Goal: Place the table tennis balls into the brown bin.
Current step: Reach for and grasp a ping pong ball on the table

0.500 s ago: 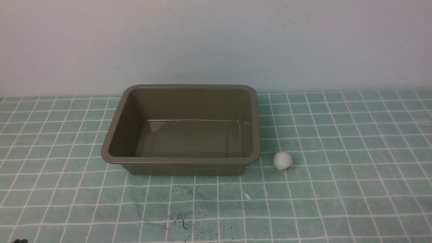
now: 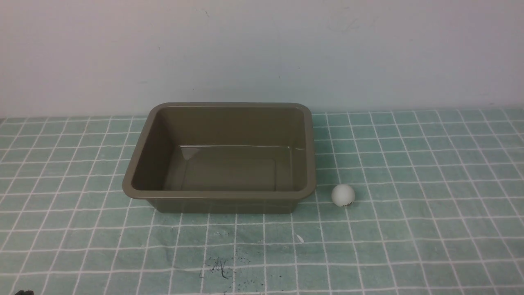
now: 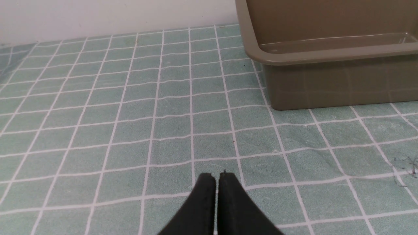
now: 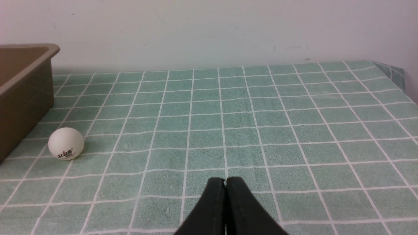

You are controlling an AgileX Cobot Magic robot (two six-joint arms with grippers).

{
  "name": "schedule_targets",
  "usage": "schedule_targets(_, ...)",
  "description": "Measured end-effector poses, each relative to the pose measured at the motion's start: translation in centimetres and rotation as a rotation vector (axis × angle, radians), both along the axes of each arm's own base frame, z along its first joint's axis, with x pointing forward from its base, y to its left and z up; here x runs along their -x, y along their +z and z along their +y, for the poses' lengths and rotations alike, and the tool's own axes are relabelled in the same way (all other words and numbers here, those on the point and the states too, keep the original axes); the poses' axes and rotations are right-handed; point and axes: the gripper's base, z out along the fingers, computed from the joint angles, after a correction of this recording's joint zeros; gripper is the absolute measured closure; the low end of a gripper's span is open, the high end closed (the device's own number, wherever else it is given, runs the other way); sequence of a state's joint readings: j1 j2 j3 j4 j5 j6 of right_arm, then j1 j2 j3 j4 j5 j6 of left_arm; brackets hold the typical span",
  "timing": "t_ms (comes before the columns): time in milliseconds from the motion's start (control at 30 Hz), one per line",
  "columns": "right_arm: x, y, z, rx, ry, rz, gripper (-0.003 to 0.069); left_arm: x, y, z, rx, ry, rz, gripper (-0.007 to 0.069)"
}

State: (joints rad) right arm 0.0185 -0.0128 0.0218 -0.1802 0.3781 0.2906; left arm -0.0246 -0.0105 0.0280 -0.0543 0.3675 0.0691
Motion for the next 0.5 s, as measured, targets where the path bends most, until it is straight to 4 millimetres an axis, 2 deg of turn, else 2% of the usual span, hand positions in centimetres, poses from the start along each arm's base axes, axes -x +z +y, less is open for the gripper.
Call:
schedule_targets(300, 0.0, 0.1, 0.1, -0.019, 0.002, -0.013, 0.0672, 0.0, 0.0, 0.0, 0.0, 0.0, 0.0, 0.0629)
schedule_targets(400, -0.2, 0.7, 0.4, -0.189, 0.015, -0.097, 0.0672, 0.0, 0.0, 0.0, 0.0, 0.0, 0.0, 0.0629)
schedule_targets(500, -0.2, 2.2, 0.5, -0.43, 0.027, -0.26, 0.0672, 0.0, 0.0, 0.0, 0.0, 0.0, 0.0, 0.0629)
